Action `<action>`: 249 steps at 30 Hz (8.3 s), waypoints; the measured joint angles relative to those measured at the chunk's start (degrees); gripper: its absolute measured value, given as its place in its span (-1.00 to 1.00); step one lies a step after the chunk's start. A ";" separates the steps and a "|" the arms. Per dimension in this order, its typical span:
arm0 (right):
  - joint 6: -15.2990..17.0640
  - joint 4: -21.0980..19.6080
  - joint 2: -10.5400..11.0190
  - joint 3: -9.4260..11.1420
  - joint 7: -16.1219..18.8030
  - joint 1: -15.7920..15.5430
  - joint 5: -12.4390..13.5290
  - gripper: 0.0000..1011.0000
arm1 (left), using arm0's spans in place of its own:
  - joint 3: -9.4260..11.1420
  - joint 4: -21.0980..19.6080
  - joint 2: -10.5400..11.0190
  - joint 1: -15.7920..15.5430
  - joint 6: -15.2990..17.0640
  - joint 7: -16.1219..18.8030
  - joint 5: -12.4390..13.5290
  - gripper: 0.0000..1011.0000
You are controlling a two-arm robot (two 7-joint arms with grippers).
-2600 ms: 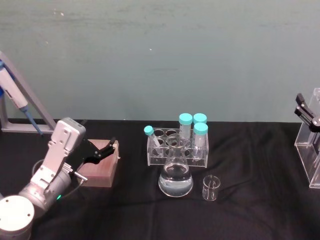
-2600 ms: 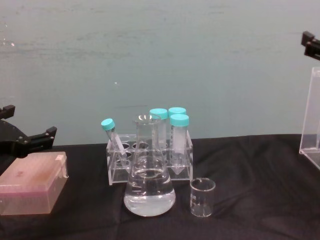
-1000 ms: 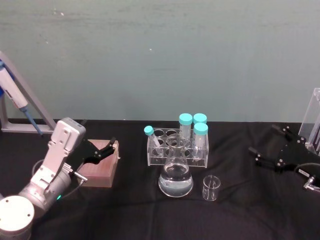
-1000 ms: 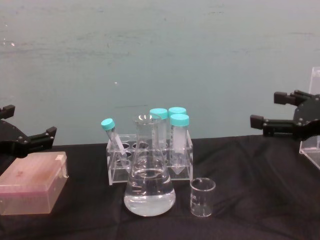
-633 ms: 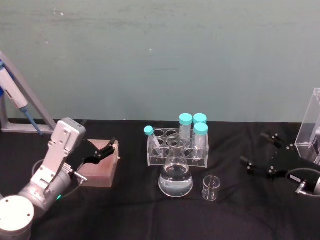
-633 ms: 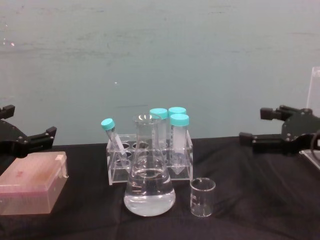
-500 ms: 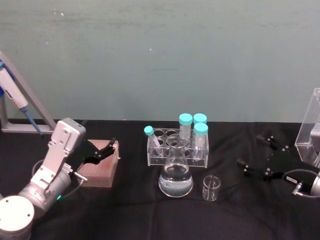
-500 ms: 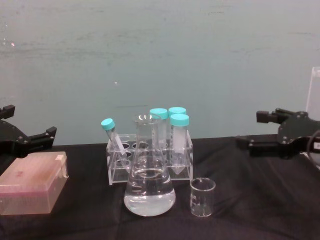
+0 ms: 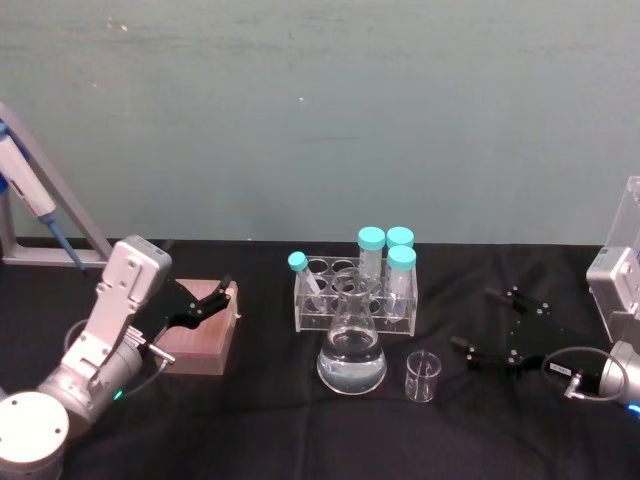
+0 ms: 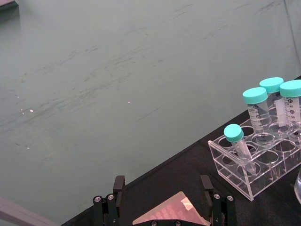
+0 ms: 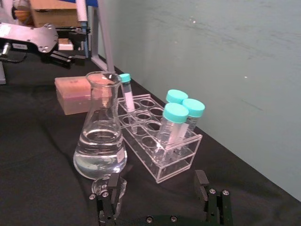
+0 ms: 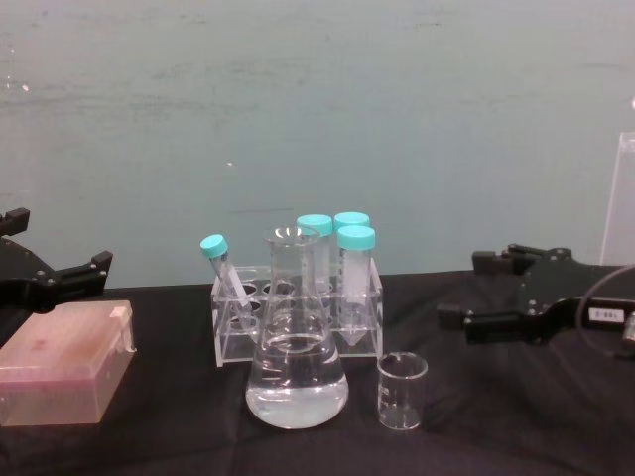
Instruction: Place the experimental apparatus aside using one hand.
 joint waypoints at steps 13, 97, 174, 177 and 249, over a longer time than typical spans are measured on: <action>-1.56 3.21 -0.90 -3.76 2.71 2.54 0.41 0.98 | 0.00 0.00 0.00 0.00 0.00 0.00 0.00 0.98; -4.67 17.97 -6.43 -11.41 6.76 10.32 -1.38 0.98 | 0.00 0.00 0.00 0.00 0.00 -0.01 0.00 0.98; 3.58 2.97 -4.47 -2.64 -16.81 2.97 -4.88 0.05 | 0.00 0.00 0.00 0.00 0.00 0.00 -0.01 0.98; 3.65 4.47 -5.39 -1.95 -17.90 3.76 -5.31 0.05 | 0.00 0.00 0.00 0.00 0.00 0.00 0.00 0.98; 10.04 18.07 -16.29 10.41 -40.51 9.22 -17.21 0.05 | 0.00 0.00 0.00 0.00 0.00 0.00 0.00 0.98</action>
